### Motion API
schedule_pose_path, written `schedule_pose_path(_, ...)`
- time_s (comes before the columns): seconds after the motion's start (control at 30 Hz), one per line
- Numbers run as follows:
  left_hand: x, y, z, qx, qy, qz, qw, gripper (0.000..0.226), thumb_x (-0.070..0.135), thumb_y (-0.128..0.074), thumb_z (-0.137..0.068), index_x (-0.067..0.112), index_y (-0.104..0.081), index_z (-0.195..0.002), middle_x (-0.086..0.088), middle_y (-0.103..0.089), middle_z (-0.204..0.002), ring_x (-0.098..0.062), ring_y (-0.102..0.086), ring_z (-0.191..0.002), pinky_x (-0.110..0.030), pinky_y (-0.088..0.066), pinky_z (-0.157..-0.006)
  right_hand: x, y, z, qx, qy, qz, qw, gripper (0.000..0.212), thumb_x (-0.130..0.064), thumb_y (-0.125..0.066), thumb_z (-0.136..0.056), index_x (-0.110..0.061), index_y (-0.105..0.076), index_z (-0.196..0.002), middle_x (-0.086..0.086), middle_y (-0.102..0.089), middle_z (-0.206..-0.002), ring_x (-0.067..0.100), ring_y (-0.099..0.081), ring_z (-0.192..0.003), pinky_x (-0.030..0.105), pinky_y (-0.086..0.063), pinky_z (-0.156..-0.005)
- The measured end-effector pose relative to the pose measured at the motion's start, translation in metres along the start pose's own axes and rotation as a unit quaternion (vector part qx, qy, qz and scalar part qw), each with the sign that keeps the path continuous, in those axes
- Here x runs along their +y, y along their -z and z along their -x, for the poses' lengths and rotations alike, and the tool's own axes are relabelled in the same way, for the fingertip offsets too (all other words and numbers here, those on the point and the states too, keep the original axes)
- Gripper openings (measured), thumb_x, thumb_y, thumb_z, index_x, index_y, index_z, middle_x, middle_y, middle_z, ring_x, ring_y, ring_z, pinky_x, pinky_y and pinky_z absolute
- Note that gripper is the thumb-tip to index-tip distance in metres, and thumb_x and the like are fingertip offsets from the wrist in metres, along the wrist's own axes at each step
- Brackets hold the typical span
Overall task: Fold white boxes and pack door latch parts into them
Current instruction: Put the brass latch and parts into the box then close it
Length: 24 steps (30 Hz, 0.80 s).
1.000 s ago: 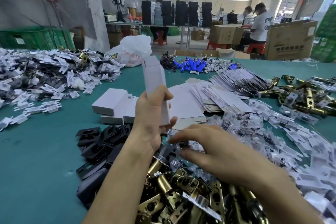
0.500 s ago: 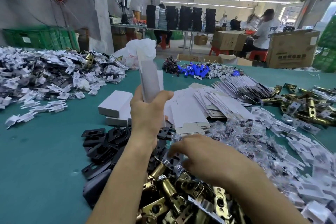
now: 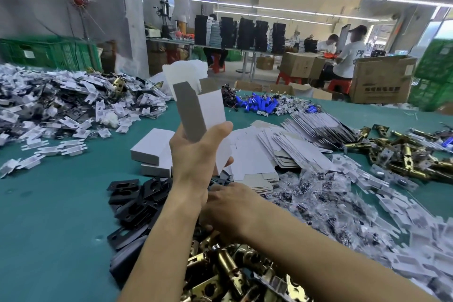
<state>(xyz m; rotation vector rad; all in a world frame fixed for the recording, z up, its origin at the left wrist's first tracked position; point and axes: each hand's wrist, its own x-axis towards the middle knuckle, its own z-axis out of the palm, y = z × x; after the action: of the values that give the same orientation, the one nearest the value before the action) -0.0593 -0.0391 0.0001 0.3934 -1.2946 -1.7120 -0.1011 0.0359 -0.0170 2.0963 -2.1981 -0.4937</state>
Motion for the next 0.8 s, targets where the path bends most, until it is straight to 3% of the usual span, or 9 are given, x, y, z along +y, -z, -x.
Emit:
schedule_pose_path(0.17,0.002,-0.002,-0.001,0.043,-0.046,-0.010,0.998,0.007,0.023,-0.071,-0.068,0.022,-0.065,-0.067,0.006,-0.054,-0.062,-0.013,-0.053,-0.056,-0.046,-0.055,-0.050,0.050,-0.001,0.029,0.105,-0.099,-0.006,0.990,0.025,-0.038,-0.064,-0.090,-0.020,-0.068,-0.107,-0.002,-0.048,-0.116,0.016,-0.040,-0.106,0.031,-0.040,-0.083)
schedule_pose_path(0.23,-0.002,-0.003,-0.001,0.033,-0.045,-0.040,0.998,0.023,0.025,-0.073,-0.069,0.009,-0.063,-0.082,0.003,-0.058,-0.071,-0.012,-0.055,-0.063,-0.050,-0.058,-0.056,0.076,-0.002,0.046,0.141,-0.186,-0.040,0.972,0.021,-0.038,-0.064,-0.091,-0.021,-0.067,-0.103,-0.005,-0.046,-0.114,0.014,-0.039,-0.104,0.030,-0.043,-0.088)
schedule_pose_path(0.3,-0.005,-0.003,0.001,-0.014,-0.016,-0.076,0.997,0.037,0.023,-0.083,-0.071,0.009,-0.067,-0.101,-0.001,-0.067,-0.086,-0.014,-0.062,-0.072,-0.042,-0.058,-0.059,0.096,-0.004,0.064,0.179,-0.273,-0.141,0.935,0.018,-0.038,-0.069,-0.088,-0.023,-0.068,-0.097,-0.006,-0.045,-0.111,0.012,-0.038,-0.104,0.028,-0.038,-0.088)
schedule_pose_path(0.4,-0.013,-0.003,0.005,-0.140,0.061,-0.134,0.979,0.056,0.026,-0.092,-0.067,0.023,-0.064,-0.115,-0.002,-0.069,-0.103,-0.011,-0.068,-0.081,-0.021,-0.056,-0.060,0.108,-0.007,0.087,0.280,-0.332,-0.341,0.834,0.012,-0.030,-0.075,-0.083,-0.025,-0.065,-0.089,-0.002,-0.054,-0.107,0.015,-0.049,-0.101,0.030,-0.037,-0.087)
schedule_pose_path(0.5,-0.023,-0.002,0.006,-0.228,0.121,-0.195,0.946,0.077,0.036,-0.089,-0.054,0.029,-0.060,-0.125,0.001,-0.065,-0.118,-0.018,-0.065,-0.101,-0.035,-0.058,-0.080,0.101,-0.001,0.097,0.399,-0.295,-0.528,0.689,0.010,-0.029,-0.070,-0.087,-0.021,-0.066,-0.090,-0.006,-0.071,-0.088,0.003,-0.064,-0.085,0.029,-0.047,-0.078)
schedule_pose_path(0.57,-0.026,-0.002,0.008,-0.257,0.127,-0.216,0.933,0.081,0.038,-0.090,-0.053,0.033,-0.059,-0.128,0.005,-0.066,-0.125,-0.019,-0.064,-0.112,-0.043,-0.053,-0.098,0.094,0.009,0.097,0.454,-0.256,-0.579,0.627,0.008,-0.026,-0.069,-0.088,-0.018,-0.067,-0.088,-0.011,-0.073,-0.078,-0.008,-0.062,-0.071,0.021,-0.046,-0.069)
schedule_pose_path(0.63,-0.028,-0.001,0.009,-0.272,0.118,-0.233,0.926,0.078,0.037,-0.090,-0.056,0.037,-0.058,-0.128,0.006,-0.065,-0.126,-0.019,-0.064,-0.114,-0.052,-0.051,-0.101,0.089,0.020,0.094,0.491,-0.220,-0.588,0.604,0.009,-0.024,-0.071,-0.087,-0.018,-0.066,-0.092,-0.012,-0.074,-0.079,-0.006,-0.065,-0.073,0.011,-0.048,-0.067)
schedule_pose_path(0.73,-0.029,-0.002,0.010,-0.298,0.126,-0.225,0.919,0.079,0.030,-0.090,-0.061,0.040,-0.054,-0.131,0.003,-0.061,-0.130,-0.027,-0.065,-0.111,-0.058,-0.057,-0.088,0.084,0.032,0.087,0.515,-0.210,-0.565,0.610,0.018,-0.026,-0.076,-0.083,-0.021,-0.065,-0.095,-0.005,-0.075,-0.089,0.007,-0.070,-0.088,0.025,-0.054,-0.084)
schedule_pose_path(0.8,-0.031,-0.004,0.011,-0.316,0.139,-0.194,0.918,0.079,0.023,-0.088,-0.064,0.038,-0.052,-0.132,-0.004,-0.058,-0.129,-0.030,-0.068,-0.099,-0.052,-0.061,-0.076,0.081,0.035,0.081,0.515,-0.221,-0.535,0.632,0.022,-0.023,-0.080,-0.079,-0.020,-0.064,-0.095,-0.004,-0.074,-0.088,0.007,-0.070,-0.085,0.031,-0.056,-0.084)
